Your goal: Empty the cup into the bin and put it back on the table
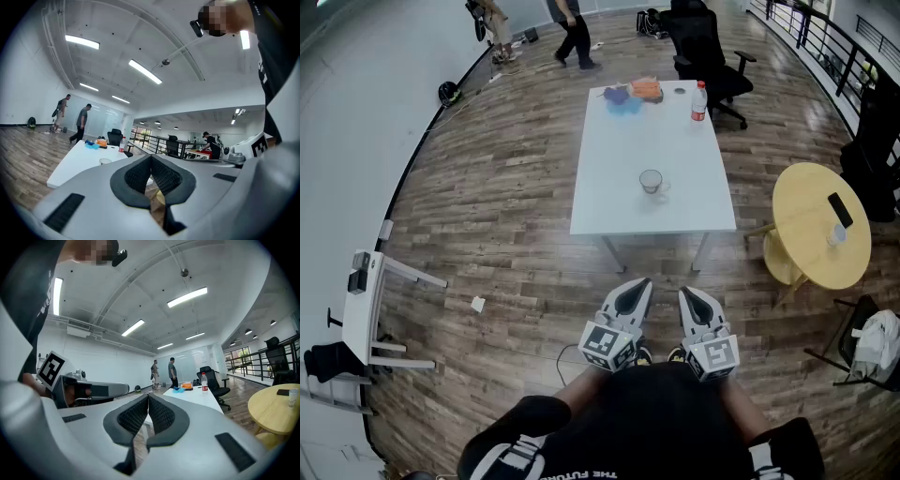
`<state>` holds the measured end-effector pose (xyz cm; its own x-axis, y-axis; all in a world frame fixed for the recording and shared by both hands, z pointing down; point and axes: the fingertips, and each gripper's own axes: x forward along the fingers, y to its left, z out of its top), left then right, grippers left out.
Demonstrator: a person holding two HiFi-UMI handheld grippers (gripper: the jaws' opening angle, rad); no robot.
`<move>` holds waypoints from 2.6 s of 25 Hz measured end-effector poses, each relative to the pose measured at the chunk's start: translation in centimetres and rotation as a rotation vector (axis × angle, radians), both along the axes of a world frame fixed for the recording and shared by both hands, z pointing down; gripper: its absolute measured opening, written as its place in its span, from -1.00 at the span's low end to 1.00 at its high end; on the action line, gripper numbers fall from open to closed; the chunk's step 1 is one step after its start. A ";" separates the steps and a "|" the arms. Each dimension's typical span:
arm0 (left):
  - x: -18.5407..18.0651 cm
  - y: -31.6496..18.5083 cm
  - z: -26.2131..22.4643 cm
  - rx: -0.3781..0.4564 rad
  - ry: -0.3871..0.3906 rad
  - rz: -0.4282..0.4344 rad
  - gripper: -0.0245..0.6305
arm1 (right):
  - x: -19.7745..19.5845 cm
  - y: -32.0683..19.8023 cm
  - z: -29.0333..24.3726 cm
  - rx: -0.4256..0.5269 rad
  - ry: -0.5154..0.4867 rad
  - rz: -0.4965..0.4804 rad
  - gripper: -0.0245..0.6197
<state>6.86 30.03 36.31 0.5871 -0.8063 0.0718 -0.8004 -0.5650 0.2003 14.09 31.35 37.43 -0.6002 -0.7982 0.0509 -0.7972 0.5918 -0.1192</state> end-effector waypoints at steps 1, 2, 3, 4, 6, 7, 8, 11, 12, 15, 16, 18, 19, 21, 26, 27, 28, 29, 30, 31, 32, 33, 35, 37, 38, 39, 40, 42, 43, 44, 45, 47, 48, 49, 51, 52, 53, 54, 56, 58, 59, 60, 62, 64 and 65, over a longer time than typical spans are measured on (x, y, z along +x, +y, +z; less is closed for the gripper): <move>0.0 0.2 0.1 -0.007 0.007 0.000 -0.86 | -0.1 0.1 -0.1 0.003 -0.006 -0.001 -0.88; -0.1 0.3 0.1 -0.013 0.012 0.001 -0.86 | -0.2 0.2 -0.3 0.006 -0.010 -0.001 -0.88; -0.2 0.4 0.1 -0.016 0.015 0.002 -0.86 | -0.3 0.3 -0.4 0.010 -0.011 -0.002 -0.88; -0.3 0.5 0.1 -0.016 0.017 0.003 -0.86 | -0.4 0.3 -0.5 0.015 -0.006 -0.003 -0.88; -0.6 0.6 0.0 -0.012 0.021 0.006 -0.86 | -0.7 0.3 -0.7 0.024 0.009 -0.002 -0.88; -0.7 0.6 -0.1 -0.009 0.023 0.007 -0.86 | -0.8 0.3 -0.7 0.025 0.011 0.001 -0.88; -0.9 0.7 -0.2 -0.006 0.026 0.007 -0.86 | -1.0 0.4 -0.7 0.023 0.006 0.004 -0.88; -1.7 1.0 -0.5 0.009 0.029 0.003 -0.86 | -1.8 0.7 -0.7 0.019 -0.022 0.005 -0.88; -2.1 1.0 -0.5 0.011 0.029 0.000 -0.86 | -2.2 0.8 -0.8 0.021 -0.025 0.004 -0.88; -3.4 1.1 -0.5 0.012 0.037 -0.010 -0.86 | -3.6 1.0 -0.7 0.026 -0.012 -0.013 -0.88; -3.8 1.1 -0.5 0.011 0.040 -0.013 -0.86 | -4.2 1.0 -0.7 0.026 -0.011 -0.021 -0.88; -4.7 1.1 -0.4 0.012 0.043 -0.016 -0.86 | -5.4 1.0 -0.7 0.022 -0.017 -0.035 -0.88; -5.1 1.1 -0.3 0.011 0.042 -0.015 -0.86 | -6.0 1.0 -0.7 0.020 -0.020 -0.040 -0.88; -6.0 1.0 -0.1 0.007 0.038 -0.016 -0.86 | -7.0 0.9 -0.8 0.018 -0.023 -0.046 -0.88; -6.5 -0.8 0.5 -0.004 0.037 -0.024 -0.86 | -7.4 -1.3 -0.9 0.025 -0.012 -0.041 -0.88; -6.3 -1.4 0.7 -0.007 0.036 -0.023 -0.86 | -7.2 -2.0 -0.6 0.022 -0.011 -0.039 -0.88; -6.1 -2.1 0.9 -0.012 0.036 -0.023 -0.86 | -7.0 -2.7 -0.3 0.017 -0.008 -0.040 -0.88; -5.9 -2.8 1.2 -0.018 0.036 -0.024 -0.86 | -6.9 -3.4 0.0 0.014 -0.005 -0.045 -0.88; -5.7 -3.6 1.4 -0.024 0.035 -0.025 -0.86 | -6.7 -4.1 0.3 0.012 -0.002 -0.052 -0.88; -5.4 -4.4 1.6 -0.026 0.030 -0.026 -0.86 | -6.5 -4.8 0.5 0.012 -0.002 -0.059 -0.88; -5.1 -5.4 1.7 -0.025 0.022 -0.027 -0.86 | -6.2 -5.8 0.6 0.012 -0.001 -0.063 -0.88; -4.6 -6.6 1.7 -0.022 0.014 -0.028 -0.86 | -5.8 -6.9 0.7 0.013 -0.001 -0.064 -0.88; -3.5 -9.0 1.6 -0.019 0.005 -0.029 -0.86 | -4.7 -9.4 0.9 0.014 -0.004 -0.061 -0.88; -2.4 -11.5 1.7 -0.027 -0.006 -0.029 -0.86 | -3.7 -11.9 0.9 0.019 -0.005 -0.064 -0.88; -1.8 -12.8 1.9 -0.033 -0.013 -0.029 -0.86 | -3.1 -13.3 0.9 0.023 -0.004 -0.067 -0.88; -1.3 -14.0 2.0 -0.037 -0.021 -0.030 -0.86 | -2.6 -14.6 0.9 0.026 -0.004 -0.070 -0.88; -0.7 -15.1 2.1 -0.040 -0.029 -0.030 -0.86 | -1.9 -15.8 0.9 0.028 -0.006 -0.071 -0.88; 0.4 -17.0 2.3 -0.043 -0.048 -0.033 -0.86 | -0.7 -18.0 1.0 0.024 -0.011 -0.073 -0.88; 0.8 -17.9 2.4 -0.045 -0.057 -0.037 -0.86 | -0.1 -19.0 1.0 0.017 -0.008 -0.070 -0.88; 1.1 -18.7 2.6 -0.049 -0.066 -0.044 -0.86 | 0.4 -19.9 1.0 0.006 -0.002 -0.067 -0.88; 1.2 -19.5 2.7 -0.052 -0.076 -0.052 -0.86 | 0.7 -20.8 1.0 0.000 0.001 -0.067 -0.88; 1.3 -21.0 2.7 -0.058 -0.094 -0.066 -0.86 | 1.1 -22.2 1.1 0.003 -0.009 -0.074 -0.88; 1.2 -21.6 2.7 -0.060 -0.100 -0.071 -0.86 | 1.2 -22.9 1.0 0.002 -0.014 -0.074 -0.88; 1.2 -22.1 2.7 -0.064 -0.104 -0.076 -0.86 | 1.3 -23.4 1.1 -0.003 -0.015 -0.070 -0.88; 1.0 -23.2 3.0 -0.075 -0.109 -0.082 -0.86 | 1.4 -24.4 1.7 -0.010 -0.019 -0.072 -0.88; 0.8 -23.8 3.1 -0.078 -0.111 -0.084 -0.86 | 1.4 -24.8 2.1 -0.007 -0.025 -0.078 -0.88; 0.6 -24.4 3.2 -0.079 -0.113 -0.084 -0.86 | 1.2 -25.3 2.4 -0.005 -0.027 -0.082 -0.88; 0.3 -25.1 3.3 -0.079 -0.113 -0.082 -0.86 | 1.0 -25.9 2.5 -0.009 -0.024 -0.079 -0.88; -0.5 -26.7 3.6 -0.078 -0.112 -0.077 -0.86 | 0.6 -27.4 2.7 -0.023 -0.007 -0.061 -0.88; -1.3 -28.1 4.1 -0.078 -0.112 -0.068 -0.86 | -0.1 -28.8 3.3 -0.018 0.010 -0.059 -0.88; -1.8 -28.7 4.4 -0.077 -0.114 -0.062 -0.86 | -0.6 -29.4 3.5 -0.013 0.017 -0.060 -0.88; -2.3 -29.3 4.5 -0.073 -0.115 -0.057 -0.86 | -1.0 -30.0 3.7 -0.008 0.022 -0.059 -0.88; -3.3 -30.6 4.4 -0.061 -0.108 -0.048 -0.86 | -1.9 -31.3 3.7 0.001 0.032 -0.050 -0.88; -4.3 -32.2 4.2 -0.041 -0.098 -0.036 -0.86 | -2.9 -32.8 3.6 0.007 0.042 -0.039 -0.88; -4.7 -32.8 4.3 -0.033 -0.097 -0.027 -0.86 | -3.4 -33.4 3.6 0.005 0.047 -0.037 -0.88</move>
<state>2.15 -2.78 40.57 0.5539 -0.8181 0.1544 -0.8320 -0.5370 0.1394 10.69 -2.08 41.01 -0.6266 -0.7756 0.0762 -0.7792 0.6218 -0.0793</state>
